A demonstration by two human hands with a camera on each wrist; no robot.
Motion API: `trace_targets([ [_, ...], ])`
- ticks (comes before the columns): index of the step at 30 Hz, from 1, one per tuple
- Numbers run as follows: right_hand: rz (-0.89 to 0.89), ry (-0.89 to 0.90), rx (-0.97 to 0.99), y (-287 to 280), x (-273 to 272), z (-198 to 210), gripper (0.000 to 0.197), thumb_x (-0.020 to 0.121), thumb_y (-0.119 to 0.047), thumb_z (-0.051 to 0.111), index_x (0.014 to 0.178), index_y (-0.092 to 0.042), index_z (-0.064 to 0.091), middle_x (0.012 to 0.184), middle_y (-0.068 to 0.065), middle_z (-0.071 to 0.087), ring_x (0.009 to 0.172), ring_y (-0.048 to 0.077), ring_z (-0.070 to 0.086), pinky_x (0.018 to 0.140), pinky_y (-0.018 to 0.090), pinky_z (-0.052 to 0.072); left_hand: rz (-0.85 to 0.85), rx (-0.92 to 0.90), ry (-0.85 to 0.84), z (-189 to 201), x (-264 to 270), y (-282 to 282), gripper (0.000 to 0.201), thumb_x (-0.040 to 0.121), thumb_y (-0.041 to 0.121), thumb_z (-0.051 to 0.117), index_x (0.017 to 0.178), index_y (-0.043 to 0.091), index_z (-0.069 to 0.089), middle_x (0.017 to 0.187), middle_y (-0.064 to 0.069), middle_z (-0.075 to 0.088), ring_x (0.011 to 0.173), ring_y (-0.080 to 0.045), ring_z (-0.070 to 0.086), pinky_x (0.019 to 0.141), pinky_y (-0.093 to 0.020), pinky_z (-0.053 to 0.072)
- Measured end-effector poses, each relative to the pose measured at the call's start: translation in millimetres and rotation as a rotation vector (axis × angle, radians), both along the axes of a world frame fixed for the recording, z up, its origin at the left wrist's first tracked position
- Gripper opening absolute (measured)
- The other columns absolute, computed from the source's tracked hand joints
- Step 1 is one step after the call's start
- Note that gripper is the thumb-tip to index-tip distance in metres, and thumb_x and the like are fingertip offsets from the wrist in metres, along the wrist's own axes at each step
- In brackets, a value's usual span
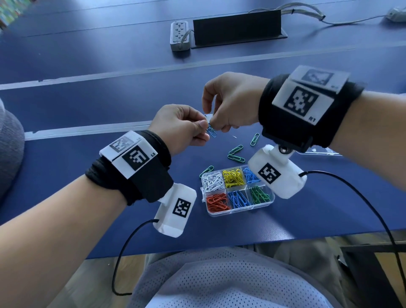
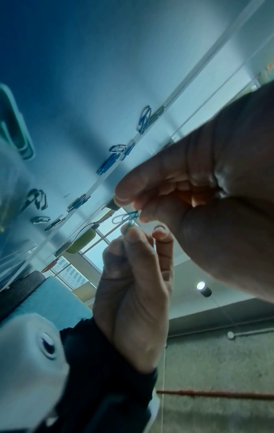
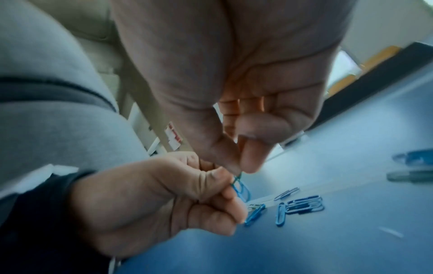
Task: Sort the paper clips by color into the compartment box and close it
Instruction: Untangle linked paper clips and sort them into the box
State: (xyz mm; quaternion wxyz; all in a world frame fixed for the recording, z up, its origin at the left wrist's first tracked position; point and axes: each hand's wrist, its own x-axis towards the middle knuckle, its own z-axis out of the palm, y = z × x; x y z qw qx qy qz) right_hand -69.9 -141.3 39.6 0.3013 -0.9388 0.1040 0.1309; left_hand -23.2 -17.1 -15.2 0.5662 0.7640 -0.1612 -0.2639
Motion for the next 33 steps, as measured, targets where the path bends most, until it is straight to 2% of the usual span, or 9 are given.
trace_targets([
  [4,0.068,-0.106,-0.123,4.3,-2.1,-4.0,0.021,0.075,-0.014,0.064,0.08,-0.026,0.049,0.071,-0.008,0.056,0.059,0.011,0.051,0.053,0.022,0.041,-0.013,0.023,-0.002,-0.2,-0.4,0.2,0.022,0.09,-0.005,0.052,0.07,0.006,0.055,0.064,-0.013,0.054,0.042,-0.004,0.06,0.052,-0.019,0.057],
  [7,0.073,0.004,-0.077,1.6,-1.2,-4.0,0.023,0.076,-0.01,0.063,0.073,-0.025,0.045,0.079,0.001,0.069,0.06,0.014,0.061,0.055,0.02,0.043,-0.044,0.058,-0.054,-1.6,-5.6,-1.0,0.026,0.089,-0.005,0.052,0.068,0.008,0.054,0.06,-0.011,0.052,0.039,-0.003,0.056,0.05,-0.019,0.054],
  [12,0.133,0.013,-0.161,1.0,-0.8,-4.2,0.028,0.075,-0.009,0.062,0.071,-0.026,0.041,0.077,0.001,0.069,0.059,0.016,0.057,0.054,0.022,0.04,-0.048,0.07,-0.068,-3.6,-8.6,-4.1,0.028,0.09,-0.004,0.051,0.066,0.009,0.053,0.057,-0.01,0.05,0.038,-0.004,0.053,0.049,-0.019,0.054],
  [16,0.06,0.108,0.017,-7.0,0.4,-2.8,0.026,0.075,-0.004,0.064,0.074,-0.02,0.043,0.069,0.006,0.064,0.051,0.016,0.053,0.05,0.021,0.04,-0.041,0.072,-0.111,-3.9,-8.1,-7.1,0.028,0.09,-0.004,0.051,0.067,0.011,0.055,0.049,-0.002,0.054,0.038,-0.005,0.053,0.051,-0.02,0.054],
  [21,0.003,0.136,0.023,-9.0,0.6,-8.3,0.021,0.071,-0.005,0.066,0.084,-0.017,0.054,0.064,0.007,0.063,0.055,0.02,0.05,0.052,0.021,0.04,-0.091,0.102,-0.19,-6.8,-10.4,-10.8,0.028,0.088,-0.005,0.052,0.069,0.015,0.057,0.061,-0.008,0.057,0.053,-0.017,0.057,0.067,-0.034,0.057],
  [24,-0.016,0.143,0.081,-13.1,0.8,-12.3,0.024,0.073,-0.001,0.067,0.08,-0.017,0.051,0.061,0.006,0.06,0.047,0.017,0.048,0.048,0.02,0.039,-0.085,0.054,-0.169,-6.3,-9.8,-8.5,0.031,0.087,-0.007,0.053,0.068,0.017,0.056,0.057,-0.003,0.057,0.047,-0.011,0.057,0.059,-0.029,0.057],
  [28,-0.118,0.199,0.455,-26.5,-3.0,-12.4,0.035,0.08,0.011,0.063,0.075,-0.017,0.042,0.067,0.011,0.061,0.047,0.014,0.058,0.04,0.014,0.04,-0.029,-0.039,-0.141,-1.5,-3.9,-1.6,0.029,0.087,-0.009,0.053,0.072,0.016,0.055,0.064,-0.003,0.052,0.046,-0.005,0.058,0.053,-0.024,0.056],
  [30,-0.122,0.192,0.491,-29.6,-4.6,-13.0,0.034,0.08,0.011,0.063,0.075,-0.017,0.044,0.069,0.011,0.063,0.048,0.014,0.059,0.041,0.014,0.043,-0.018,-0.083,-0.096,0.7,-2.5,-0.6,0.028,0.088,-0.009,0.052,0.073,0.014,0.054,0.065,-0.005,0.051,0.047,-0.005,0.059,0.05,-0.02,0.056],
  [33,-0.072,0.137,0.405,-25.1,-4.9,-14.0,0.032,0.078,0.01,0.065,0.077,-0.016,0.046,0.068,0.01,0.061,0.052,0.016,0.056,0.044,0.018,0.044,0.004,-0.132,-0.024,0.8,-3.7,-2.0,0.028,0.088,-0.01,0.05,0.073,0.012,0.053,0.065,-0.005,0.05,0.045,-0.005,0.057,0.05,-0.021,0.056],
])
